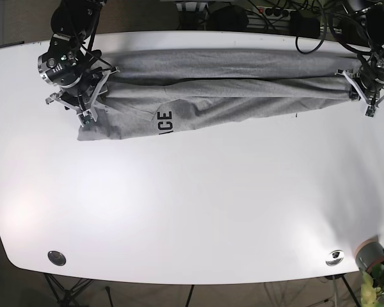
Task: Fold the T-shirt properly
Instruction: 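Roll the held edge over the band with both grippers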
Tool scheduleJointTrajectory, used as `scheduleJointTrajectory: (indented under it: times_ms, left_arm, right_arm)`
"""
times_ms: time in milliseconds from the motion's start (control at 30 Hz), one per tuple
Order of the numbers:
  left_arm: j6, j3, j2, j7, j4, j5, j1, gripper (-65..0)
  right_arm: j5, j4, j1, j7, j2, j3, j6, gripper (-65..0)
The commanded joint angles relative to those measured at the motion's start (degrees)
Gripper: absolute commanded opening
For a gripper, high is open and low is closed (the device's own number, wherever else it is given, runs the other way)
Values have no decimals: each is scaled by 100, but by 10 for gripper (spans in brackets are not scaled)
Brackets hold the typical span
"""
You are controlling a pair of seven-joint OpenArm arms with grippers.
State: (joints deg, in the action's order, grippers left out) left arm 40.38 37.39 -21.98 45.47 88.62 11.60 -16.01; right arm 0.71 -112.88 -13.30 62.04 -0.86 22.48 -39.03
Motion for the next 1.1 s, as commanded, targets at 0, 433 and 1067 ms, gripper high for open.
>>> scheduleJointTrajectory:
  times_ms: [0, 433, 1067]
  left_arm:
    - [-38, 55, -128, -42, 224, -3, 14, -461]
    - [-38, 292, 101, -7, 1428, 542, 23, -269]
    - [-38, -191, 198, -42, 488, 603, -531, -272]
  right_arm:
    - [39, -233, 68, -81, -50, 16, 4, -265]
    - [1103, -312, 446, -195, -59, -72, -14, -228]
    - [663, 66, -143, -248, -32, -846, 250, -228]
